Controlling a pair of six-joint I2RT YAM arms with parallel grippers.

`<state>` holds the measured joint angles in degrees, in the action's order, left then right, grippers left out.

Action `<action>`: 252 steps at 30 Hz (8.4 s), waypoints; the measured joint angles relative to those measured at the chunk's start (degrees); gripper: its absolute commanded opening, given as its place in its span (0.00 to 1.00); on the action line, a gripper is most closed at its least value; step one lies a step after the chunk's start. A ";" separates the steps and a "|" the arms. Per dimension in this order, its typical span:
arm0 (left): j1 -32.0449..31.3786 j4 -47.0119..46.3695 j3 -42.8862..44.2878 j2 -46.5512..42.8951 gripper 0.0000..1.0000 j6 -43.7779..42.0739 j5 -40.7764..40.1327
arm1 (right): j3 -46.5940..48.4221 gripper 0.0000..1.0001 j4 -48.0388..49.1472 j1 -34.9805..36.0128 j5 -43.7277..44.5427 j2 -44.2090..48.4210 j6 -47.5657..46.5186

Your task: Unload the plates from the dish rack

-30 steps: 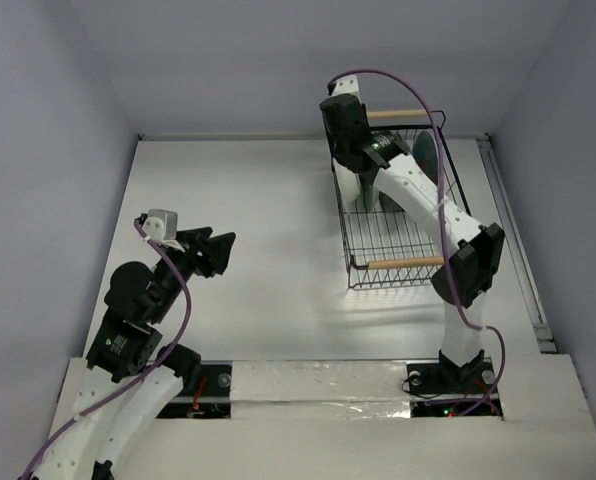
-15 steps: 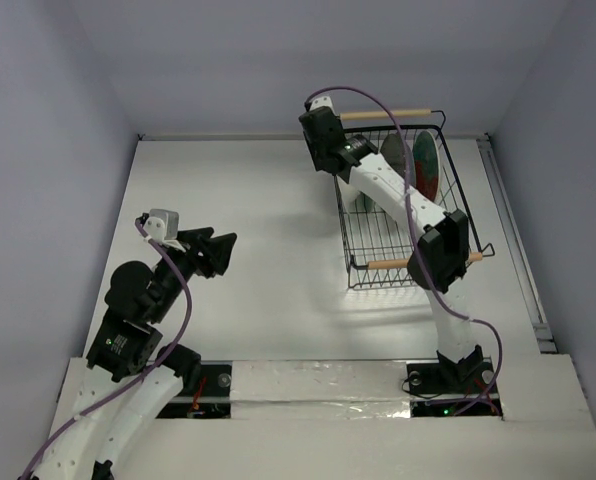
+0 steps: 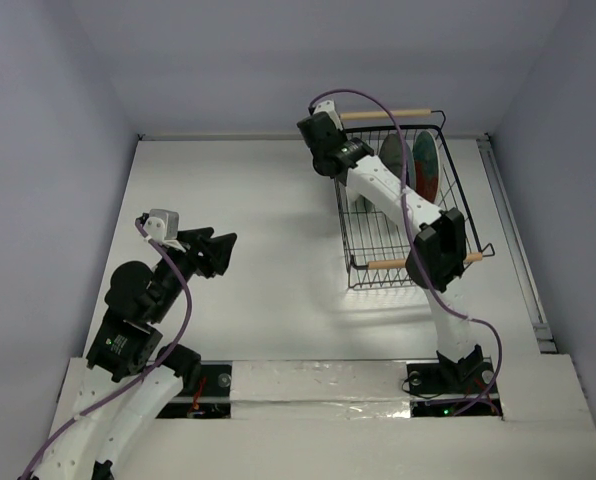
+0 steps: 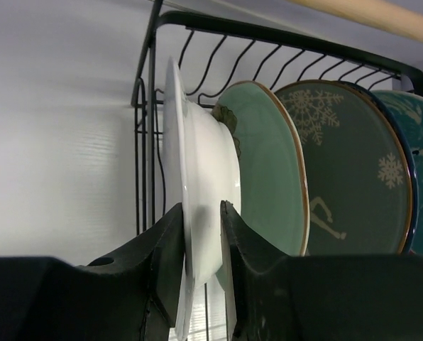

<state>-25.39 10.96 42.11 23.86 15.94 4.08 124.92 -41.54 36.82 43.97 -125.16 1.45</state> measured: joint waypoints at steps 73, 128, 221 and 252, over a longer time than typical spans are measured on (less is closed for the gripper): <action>0.74 -0.42 -0.02 -3.30 0.09 0.24 -6.91 | -23.76 0.00 30.73 6.73 -32.76 20.96 25.79; 1.11 -0.48 -0.02 -3.34 0.25 0.48 -5.64 | -25.18 0.61 40.72 10.91 -31.87 -5.70 42.80; 1.11 -1.25 -0.02 -3.74 0.33 0.46 -5.01 | -14.64 0.00 5.97 -6.88 3.67 6.38 -3.08; 1.49 -1.29 -0.02 -3.82 0.34 0.46 -4.98 | -24.28 0.00 14.21 -1.57 -7.23 40.72 2.73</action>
<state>-23.90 9.67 42.09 20.03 16.40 -0.91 100.64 -27.33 35.24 36.73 -84.44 4.19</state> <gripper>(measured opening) 0.338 0.101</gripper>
